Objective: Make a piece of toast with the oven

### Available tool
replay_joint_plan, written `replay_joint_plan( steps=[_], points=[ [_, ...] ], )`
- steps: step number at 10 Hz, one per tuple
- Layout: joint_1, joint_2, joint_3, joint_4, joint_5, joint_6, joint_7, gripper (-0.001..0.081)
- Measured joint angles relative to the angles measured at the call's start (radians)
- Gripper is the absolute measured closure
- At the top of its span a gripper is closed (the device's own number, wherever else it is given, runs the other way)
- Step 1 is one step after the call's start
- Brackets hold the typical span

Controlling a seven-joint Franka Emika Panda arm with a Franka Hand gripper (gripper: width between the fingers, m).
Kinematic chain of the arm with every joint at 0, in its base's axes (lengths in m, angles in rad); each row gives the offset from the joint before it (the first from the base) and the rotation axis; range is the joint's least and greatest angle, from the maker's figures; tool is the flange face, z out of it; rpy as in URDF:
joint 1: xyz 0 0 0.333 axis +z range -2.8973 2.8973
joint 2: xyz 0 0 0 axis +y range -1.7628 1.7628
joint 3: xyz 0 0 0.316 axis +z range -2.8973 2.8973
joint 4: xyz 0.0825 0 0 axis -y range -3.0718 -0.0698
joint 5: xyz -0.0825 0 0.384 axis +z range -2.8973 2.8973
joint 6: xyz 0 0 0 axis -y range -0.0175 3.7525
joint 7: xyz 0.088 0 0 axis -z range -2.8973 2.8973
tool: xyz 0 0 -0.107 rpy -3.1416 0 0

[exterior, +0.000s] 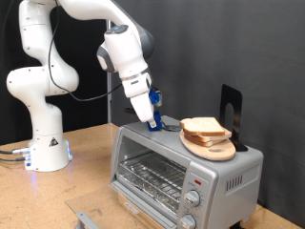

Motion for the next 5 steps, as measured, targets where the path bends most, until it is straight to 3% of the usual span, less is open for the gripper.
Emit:
replay_joint_plan(
  steps=[5],
  points=[
    [0.026,-0.088,-0.042,0.01,0.094,-0.075,-0.082,0.0362]
  ],
)
